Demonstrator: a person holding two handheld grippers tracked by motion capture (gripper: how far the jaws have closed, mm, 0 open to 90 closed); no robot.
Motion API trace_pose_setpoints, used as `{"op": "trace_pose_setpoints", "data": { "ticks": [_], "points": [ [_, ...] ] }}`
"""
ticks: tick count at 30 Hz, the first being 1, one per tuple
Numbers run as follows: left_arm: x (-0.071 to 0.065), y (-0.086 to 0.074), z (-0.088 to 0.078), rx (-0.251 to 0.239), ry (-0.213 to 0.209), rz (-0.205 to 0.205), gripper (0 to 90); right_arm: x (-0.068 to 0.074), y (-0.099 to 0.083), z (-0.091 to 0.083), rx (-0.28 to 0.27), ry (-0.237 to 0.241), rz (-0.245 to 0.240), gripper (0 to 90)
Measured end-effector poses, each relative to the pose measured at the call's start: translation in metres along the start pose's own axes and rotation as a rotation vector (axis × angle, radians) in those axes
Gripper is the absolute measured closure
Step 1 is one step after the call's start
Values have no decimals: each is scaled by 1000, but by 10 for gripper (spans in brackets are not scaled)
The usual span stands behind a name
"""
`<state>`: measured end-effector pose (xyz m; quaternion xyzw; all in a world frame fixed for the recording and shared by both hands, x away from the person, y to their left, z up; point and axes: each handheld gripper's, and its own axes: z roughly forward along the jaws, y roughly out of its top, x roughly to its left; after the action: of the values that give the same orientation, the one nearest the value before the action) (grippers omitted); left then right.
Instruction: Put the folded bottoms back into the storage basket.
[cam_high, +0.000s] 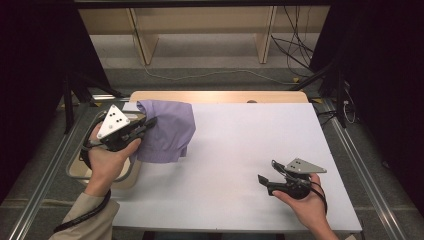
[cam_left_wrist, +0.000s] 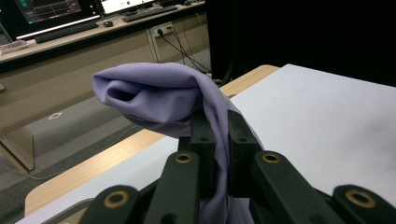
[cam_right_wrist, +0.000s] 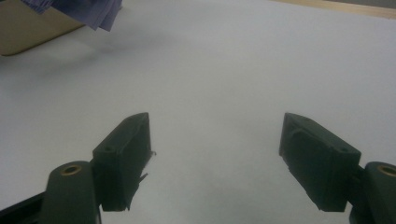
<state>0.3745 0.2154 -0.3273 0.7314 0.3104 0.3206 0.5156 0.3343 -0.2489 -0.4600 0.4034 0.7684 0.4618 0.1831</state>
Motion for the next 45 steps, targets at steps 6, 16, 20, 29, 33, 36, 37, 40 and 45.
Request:
{"op": "trace_pose_setpoints", "data": {
  "ticks": [6, 16, 20, 29, 33, 36, 37, 40, 45],
  "points": [
    [3, 1, -3, 7, 3, 0, 834, 0, 0, 0, 0, 1, 1, 259],
    [7, 1, -5, 10, 16, -2, 834, 0, 0, 0, 1, 0, 0, 259],
    [8, 1, -6, 14, 17, 0, 834, 0, 0, 0, 0, -1, 0, 259],
    [13, 2, -11, 16, 27, -6, 834, 0, 0, 0, -2, -2, 0, 259],
    [13, 2, -11, 19, 27, -6, 834, 0, 0, 0, 1, -2, -1, 259],
    [14, 2, -11, 19, 28, -7, 834, 0, 0, 0, 0, -2, -1, 259],
    [14, 2, -11, 19, 28, -8, 834, 0, 0, 0, 1, -2, -1, 259],
    [15, 2, -12, 19, 28, -8, 834, 0, 0, 0, 1, -2, -1, 259],
    [17, 2, -13, 20, 31, -12, 834, 0, 0, 0, 1, -1, -2, 259]
  ]
}}
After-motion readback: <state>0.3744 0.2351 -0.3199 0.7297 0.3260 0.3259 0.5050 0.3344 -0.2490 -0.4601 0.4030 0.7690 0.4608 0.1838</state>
